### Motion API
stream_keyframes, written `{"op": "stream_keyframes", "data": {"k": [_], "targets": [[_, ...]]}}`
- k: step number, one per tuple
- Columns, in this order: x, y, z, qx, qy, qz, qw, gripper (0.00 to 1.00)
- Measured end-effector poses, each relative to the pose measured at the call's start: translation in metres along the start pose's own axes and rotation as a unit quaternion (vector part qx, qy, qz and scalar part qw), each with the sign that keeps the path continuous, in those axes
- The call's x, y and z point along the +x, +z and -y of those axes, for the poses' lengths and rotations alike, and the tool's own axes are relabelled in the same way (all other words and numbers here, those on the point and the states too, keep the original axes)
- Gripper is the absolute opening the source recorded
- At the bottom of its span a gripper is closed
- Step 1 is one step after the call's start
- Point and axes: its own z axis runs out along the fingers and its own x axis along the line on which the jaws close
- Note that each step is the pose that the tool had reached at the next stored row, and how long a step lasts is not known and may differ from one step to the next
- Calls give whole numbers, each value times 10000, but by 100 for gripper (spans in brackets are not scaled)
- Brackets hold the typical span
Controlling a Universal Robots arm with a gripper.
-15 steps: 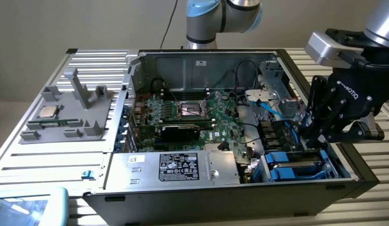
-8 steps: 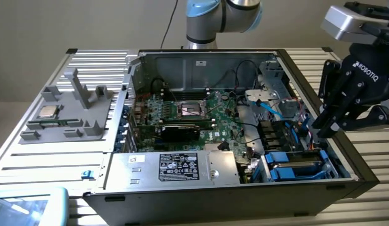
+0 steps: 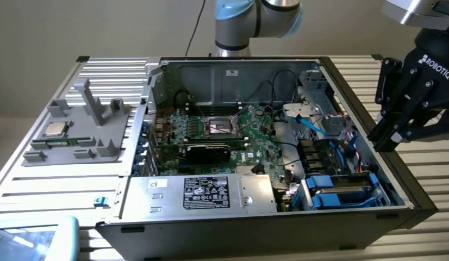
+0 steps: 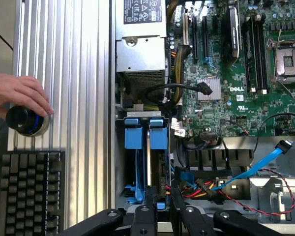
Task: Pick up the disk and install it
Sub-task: 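Insert the first disk wire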
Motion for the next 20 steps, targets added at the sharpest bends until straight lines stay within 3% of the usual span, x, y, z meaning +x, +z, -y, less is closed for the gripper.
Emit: {"op": "stream_keyframes", "data": {"k": [14, 15, 18, 20], "targets": [[-3, 0, 0, 1, -5, -7, 10000, 25], [-15, -1, -1, 2, -1, -42, 10000, 25], [-101, -5, -6, 7, 16, -190, 9998, 25], [-160, -8, -14, 10, 23, -254, 9997, 25]]}}
